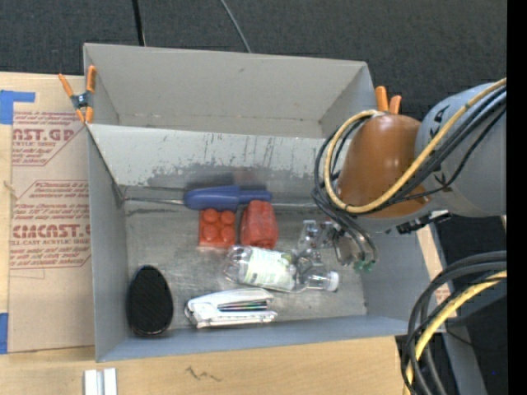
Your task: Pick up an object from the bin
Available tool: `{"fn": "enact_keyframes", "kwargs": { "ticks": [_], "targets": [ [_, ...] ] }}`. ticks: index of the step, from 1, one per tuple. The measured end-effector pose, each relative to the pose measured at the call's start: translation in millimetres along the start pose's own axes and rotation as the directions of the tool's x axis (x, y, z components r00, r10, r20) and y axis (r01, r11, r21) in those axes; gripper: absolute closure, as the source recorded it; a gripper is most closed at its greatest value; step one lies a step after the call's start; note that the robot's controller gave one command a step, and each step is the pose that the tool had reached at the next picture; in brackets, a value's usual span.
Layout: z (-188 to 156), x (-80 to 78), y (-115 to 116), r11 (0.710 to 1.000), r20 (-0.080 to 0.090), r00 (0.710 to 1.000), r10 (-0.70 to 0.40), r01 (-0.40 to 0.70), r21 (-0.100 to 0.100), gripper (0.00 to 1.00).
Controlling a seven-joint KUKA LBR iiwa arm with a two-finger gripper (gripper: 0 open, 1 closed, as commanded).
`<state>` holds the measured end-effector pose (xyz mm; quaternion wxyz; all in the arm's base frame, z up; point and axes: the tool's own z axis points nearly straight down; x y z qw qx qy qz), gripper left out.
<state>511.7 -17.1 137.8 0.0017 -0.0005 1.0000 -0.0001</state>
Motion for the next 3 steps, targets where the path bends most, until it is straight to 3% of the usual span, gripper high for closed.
{"fn": "enact_keyframes", "kwargs": {
  "ticks": [1,2,3],
  "targets": [
    [0,0.0,0,1.0,0.0,1.0,0.0,0.0,0.0,1.0],
    [-208,8.8,0,1.0,0.008,1.0,0.021,-0.021,-0.001,1.0],
    [-204,9.8,1,1.0,0.0,1.0,0.021,-0.021,-0.001,1.0]
  ]
}}
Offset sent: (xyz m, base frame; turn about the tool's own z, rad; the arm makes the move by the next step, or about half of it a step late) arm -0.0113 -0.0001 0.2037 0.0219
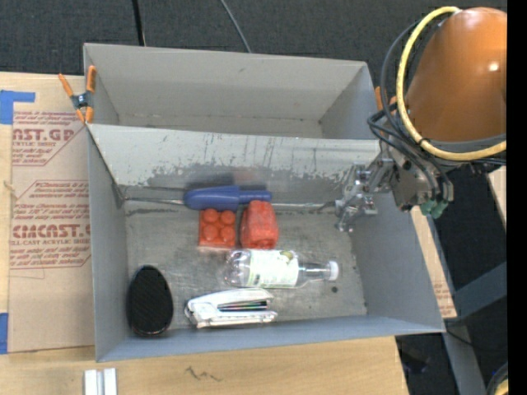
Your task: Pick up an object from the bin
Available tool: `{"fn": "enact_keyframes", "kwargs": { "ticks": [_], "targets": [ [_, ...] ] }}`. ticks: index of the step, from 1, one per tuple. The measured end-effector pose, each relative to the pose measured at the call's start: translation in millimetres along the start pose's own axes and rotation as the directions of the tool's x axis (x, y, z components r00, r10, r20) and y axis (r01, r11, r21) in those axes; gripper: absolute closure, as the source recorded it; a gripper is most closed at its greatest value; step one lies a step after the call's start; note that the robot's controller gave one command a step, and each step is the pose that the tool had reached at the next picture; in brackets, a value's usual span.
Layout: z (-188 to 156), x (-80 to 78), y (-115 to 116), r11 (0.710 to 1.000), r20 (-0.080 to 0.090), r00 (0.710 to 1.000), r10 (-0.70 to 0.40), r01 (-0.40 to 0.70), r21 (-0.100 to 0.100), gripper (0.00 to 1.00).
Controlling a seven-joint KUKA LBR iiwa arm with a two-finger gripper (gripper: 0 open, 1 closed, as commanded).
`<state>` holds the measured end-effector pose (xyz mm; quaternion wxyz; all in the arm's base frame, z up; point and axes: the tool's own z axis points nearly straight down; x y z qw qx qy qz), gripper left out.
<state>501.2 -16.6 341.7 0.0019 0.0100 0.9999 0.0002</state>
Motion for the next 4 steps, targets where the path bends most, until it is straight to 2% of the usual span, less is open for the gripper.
{"fn": "enact_keyframes", "kwargs": {
  "ticks": [1,2,3,4],
  "targets": [
    [138,-8.4,11,0.999,0.003,0.999,-0.052,0.052,0.001,0.0],
    [157,-7.7,12,0.998,-0.005,0.998,-0.059,0.059,0.0,0.0],
    [254,7.6,19,0.973,0.026,0.972,0.232,-0.232,-0.006,1.0],
    [254,7.6,19,0.973,0.026,0.972,0.232,-0.232,-0.006,1.0]
  ]
}}
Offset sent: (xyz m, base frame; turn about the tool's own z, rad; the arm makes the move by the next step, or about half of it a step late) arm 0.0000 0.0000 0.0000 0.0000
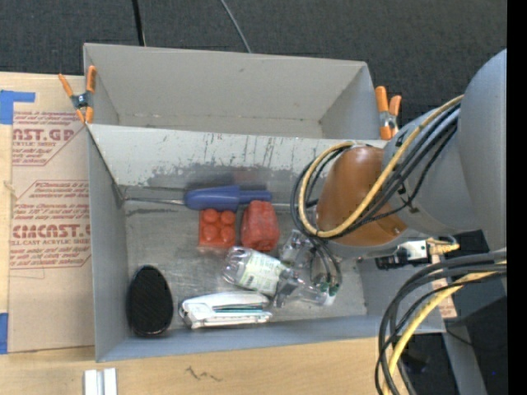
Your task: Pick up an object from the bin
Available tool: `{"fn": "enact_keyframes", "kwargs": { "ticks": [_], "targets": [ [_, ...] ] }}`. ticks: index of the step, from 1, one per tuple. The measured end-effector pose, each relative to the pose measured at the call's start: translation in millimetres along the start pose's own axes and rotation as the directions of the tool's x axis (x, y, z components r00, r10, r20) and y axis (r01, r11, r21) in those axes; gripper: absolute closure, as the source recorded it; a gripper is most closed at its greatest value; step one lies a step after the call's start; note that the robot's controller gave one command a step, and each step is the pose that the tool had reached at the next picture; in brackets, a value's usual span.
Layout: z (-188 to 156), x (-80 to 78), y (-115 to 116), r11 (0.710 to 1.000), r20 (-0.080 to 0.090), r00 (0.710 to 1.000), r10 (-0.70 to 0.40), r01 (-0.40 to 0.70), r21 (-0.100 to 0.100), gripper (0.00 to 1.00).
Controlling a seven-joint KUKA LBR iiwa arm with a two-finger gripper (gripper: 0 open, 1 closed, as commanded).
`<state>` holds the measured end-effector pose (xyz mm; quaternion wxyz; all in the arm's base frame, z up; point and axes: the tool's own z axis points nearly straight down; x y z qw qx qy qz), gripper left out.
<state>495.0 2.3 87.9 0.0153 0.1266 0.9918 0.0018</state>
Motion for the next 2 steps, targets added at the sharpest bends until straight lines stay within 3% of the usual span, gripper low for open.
{"fn": "enact_keyframes", "kwargs": {
  "ticks": [2],
  "targets": [
    [-3.1,0.5,0.4,1.0,-0.002,1.0,-0.001,0.001,0.0,1.0]
  ]
}}
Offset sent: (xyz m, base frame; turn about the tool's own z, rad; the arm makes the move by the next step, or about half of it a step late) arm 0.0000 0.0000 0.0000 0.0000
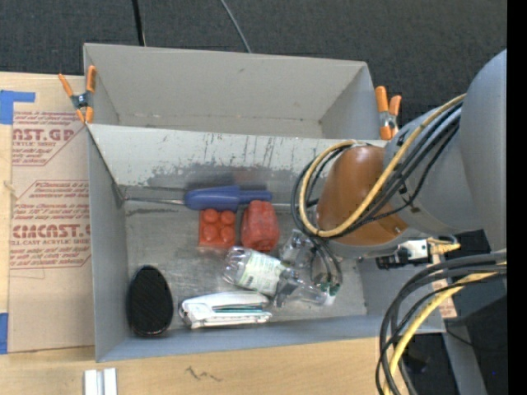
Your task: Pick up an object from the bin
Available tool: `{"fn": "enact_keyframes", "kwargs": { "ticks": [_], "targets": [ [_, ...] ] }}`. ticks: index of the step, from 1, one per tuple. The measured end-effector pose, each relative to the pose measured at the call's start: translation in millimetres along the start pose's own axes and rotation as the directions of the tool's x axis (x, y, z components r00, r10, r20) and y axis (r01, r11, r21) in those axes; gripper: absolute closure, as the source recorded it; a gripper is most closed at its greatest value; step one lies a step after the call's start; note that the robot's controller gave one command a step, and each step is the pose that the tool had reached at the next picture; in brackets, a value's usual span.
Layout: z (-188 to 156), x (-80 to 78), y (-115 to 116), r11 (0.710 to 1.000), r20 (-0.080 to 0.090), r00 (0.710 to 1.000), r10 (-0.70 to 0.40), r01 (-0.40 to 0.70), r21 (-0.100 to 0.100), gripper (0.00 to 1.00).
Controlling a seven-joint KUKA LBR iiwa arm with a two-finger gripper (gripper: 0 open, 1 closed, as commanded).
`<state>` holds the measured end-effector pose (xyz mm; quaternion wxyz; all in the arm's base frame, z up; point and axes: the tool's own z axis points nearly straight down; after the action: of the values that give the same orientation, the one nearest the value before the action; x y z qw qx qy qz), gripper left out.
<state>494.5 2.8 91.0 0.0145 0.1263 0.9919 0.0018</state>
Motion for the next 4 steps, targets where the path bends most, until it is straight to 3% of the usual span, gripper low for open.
{"fn": "enact_keyframes", "kwargs": {
  "ticks": [4],
  "targets": [
    [0.0,0.0,0.0,1.0,0.0,1.0,0.0,0.0,0.0,1.0]
  ]
}}
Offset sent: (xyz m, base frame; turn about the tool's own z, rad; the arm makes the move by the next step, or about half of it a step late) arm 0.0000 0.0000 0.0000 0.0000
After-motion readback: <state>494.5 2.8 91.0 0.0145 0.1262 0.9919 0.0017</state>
